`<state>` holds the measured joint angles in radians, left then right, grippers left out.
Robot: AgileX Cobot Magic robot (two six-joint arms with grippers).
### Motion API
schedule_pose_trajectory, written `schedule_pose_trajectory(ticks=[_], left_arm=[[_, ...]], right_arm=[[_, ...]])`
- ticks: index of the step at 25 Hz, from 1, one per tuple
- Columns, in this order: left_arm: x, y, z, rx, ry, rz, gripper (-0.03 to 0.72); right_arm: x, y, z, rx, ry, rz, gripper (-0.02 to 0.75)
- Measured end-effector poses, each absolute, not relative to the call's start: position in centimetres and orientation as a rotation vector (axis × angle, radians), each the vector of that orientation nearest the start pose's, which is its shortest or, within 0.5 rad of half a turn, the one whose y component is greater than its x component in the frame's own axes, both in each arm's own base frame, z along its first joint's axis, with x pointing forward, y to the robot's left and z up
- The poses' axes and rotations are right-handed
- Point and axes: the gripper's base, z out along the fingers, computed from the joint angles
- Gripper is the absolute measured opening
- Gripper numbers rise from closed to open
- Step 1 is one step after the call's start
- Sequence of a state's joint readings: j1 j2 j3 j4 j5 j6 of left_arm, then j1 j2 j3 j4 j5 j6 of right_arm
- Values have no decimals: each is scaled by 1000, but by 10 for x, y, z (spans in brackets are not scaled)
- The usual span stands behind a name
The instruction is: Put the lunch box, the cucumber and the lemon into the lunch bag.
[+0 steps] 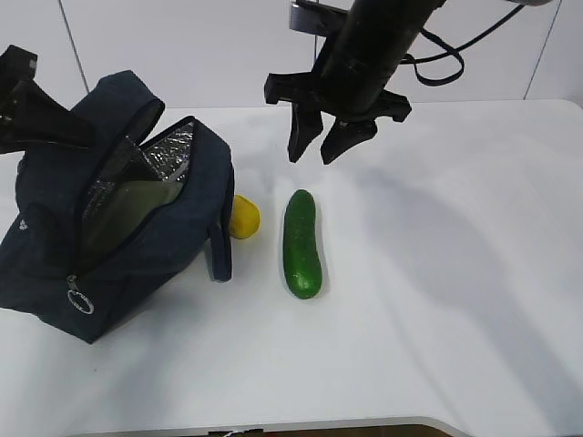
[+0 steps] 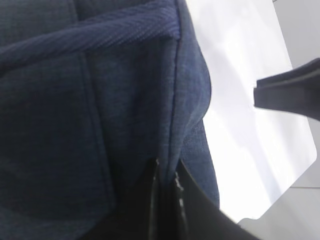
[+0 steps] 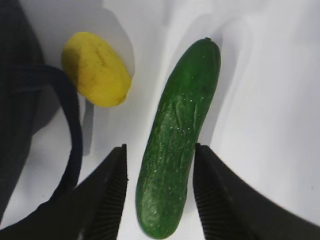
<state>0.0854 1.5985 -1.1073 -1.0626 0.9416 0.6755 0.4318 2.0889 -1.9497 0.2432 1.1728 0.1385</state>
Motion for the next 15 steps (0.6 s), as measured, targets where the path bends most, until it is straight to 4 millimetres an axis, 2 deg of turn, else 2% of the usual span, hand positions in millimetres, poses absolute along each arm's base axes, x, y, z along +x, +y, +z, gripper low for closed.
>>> schedule_pose_trajectory(ticks=[7,15], left_arm=[[325,-37,272,28,2426,-1012,-17],[325,-37,272,29,2428,-1011,-17]], right_arm=[[417,212,245,-311,2863,424,355],[425,214,223,-306,2870,397,358]])
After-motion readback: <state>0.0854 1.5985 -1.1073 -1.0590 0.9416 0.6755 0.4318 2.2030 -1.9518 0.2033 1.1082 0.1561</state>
